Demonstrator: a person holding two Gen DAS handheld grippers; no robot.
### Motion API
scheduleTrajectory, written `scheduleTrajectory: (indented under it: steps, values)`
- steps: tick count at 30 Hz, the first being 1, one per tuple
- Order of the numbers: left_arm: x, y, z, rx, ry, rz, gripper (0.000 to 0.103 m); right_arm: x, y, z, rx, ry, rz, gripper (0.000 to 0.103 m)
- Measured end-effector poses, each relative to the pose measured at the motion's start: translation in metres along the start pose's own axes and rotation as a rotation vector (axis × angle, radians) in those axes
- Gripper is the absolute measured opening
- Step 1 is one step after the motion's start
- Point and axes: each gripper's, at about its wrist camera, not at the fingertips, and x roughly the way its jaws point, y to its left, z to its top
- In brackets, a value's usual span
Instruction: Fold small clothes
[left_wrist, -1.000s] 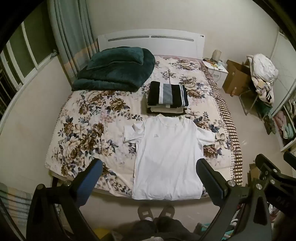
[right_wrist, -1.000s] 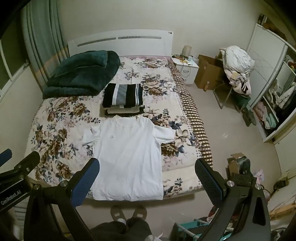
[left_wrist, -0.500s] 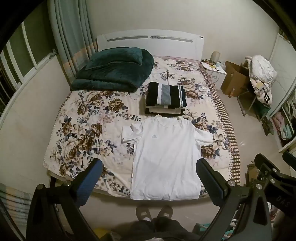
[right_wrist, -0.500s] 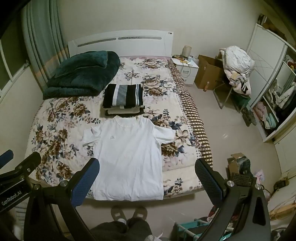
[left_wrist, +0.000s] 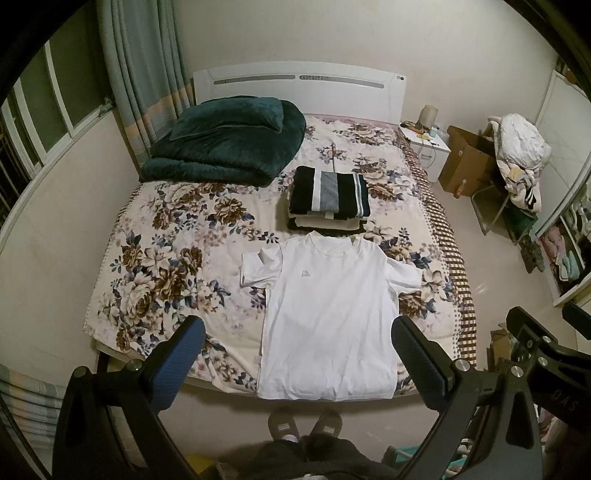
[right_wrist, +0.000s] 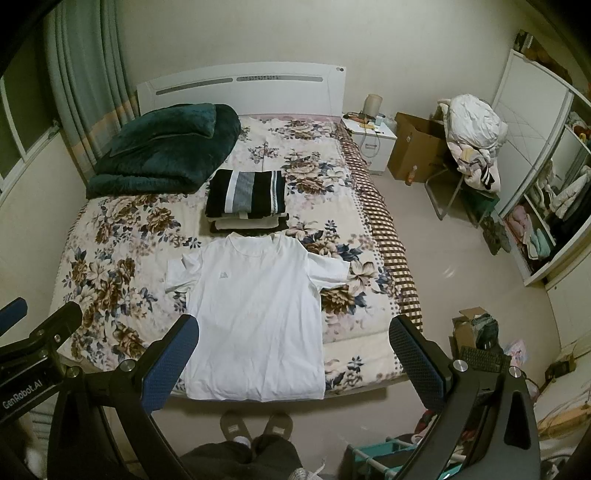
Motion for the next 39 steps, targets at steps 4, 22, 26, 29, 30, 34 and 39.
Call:
scheduleTrajectory:
  steps: [4, 22, 26, 29, 30, 34, 39]
  values:
    - [0.000, 0.001, 0.000, 0.000, 0.000, -0.004, 0.103, -0.001, 0.000, -0.001, 0.000, 0.000, 0.001, 0.103]
    - [-0.001, -0.009, 0.002, -0.004, -0.004, -0.009, 0.103, -0.006, -0.003, -0.001, 0.002, -0.004, 0.002, 0.103]
    - [0.000, -0.015, 0.004, -0.005, -0.005, -0.010, 0.103, -0.007, -0.003, 0.000, 0.002, -0.006, 0.002, 0.103]
    - [0.000, -0.015, 0.004, -0.005, -0.005, -0.010, 0.103, -0.008, -0.003, 0.000, 0.003, -0.008, 0.003, 0.103]
    - [0.000, -0.017, 0.004, -0.005, -0.005, -0.011, 0.103, -0.008, -0.003, 0.000, 0.002, -0.007, 0.003, 0.103]
    - [0.000, -0.016, 0.004, -0.006, -0.006, -0.012, 0.103, -0.008, -0.003, 0.000, 0.000, -0.008, 0.002, 0.103]
    - [0.000, -0.019, 0.004, -0.006, -0.006, -0.011, 0.103, -0.009, -0.003, 0.001, 0.002, -0.010, 0.003, 0.103]
